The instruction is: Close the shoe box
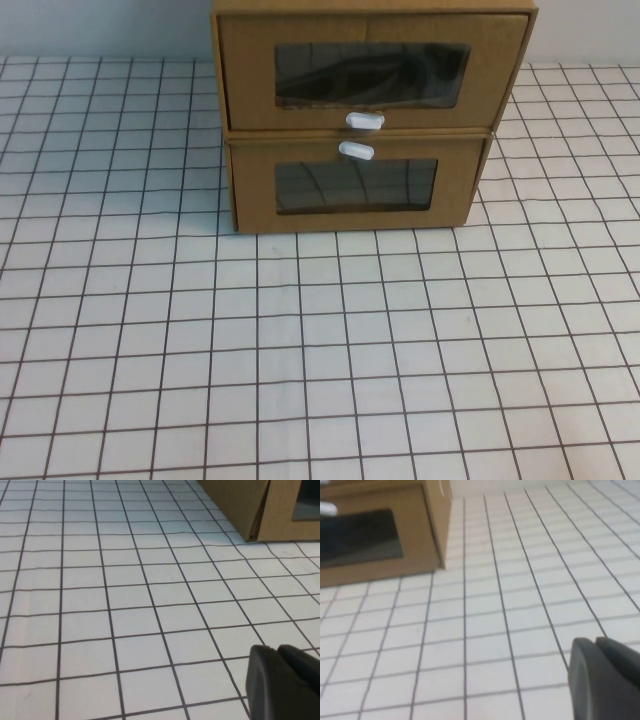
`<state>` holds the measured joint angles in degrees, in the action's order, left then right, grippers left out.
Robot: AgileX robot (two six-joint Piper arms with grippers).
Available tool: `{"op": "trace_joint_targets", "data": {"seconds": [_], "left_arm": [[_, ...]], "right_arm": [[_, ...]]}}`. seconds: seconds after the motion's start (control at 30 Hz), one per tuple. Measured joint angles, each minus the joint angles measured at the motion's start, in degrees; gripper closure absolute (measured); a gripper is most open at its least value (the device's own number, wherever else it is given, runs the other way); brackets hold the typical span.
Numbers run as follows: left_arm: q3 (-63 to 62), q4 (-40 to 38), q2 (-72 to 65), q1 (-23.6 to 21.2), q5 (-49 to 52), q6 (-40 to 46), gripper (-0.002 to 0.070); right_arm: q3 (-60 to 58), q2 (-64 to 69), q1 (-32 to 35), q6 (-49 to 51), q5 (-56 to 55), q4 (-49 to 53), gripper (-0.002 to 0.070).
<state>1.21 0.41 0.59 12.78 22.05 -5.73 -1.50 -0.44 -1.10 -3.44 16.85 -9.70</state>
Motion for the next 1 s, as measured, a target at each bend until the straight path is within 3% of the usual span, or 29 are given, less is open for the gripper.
{"op": "trace_joint_targets", "data": {"seconds": [0.1,0.27,1.0], "left_arm": [[0.0,0.6,0.0,0.0,0.0,-0.1,0.068],[0.0,0.8,0.0,0.0,0.0,-0.1,0.068],[0.0,0.9,0.0,0.0,0.0,-0.1,0.068]], "right_arm": [[-0.1,0.0,0.8,5.8,2.7,6.2,0.069],[-0.1,0.0,0.7,7.1,2.9,9.7,0.069],[-0.1,-0.1,0.7,4.0,3.3,10.7,0.0691]]}}
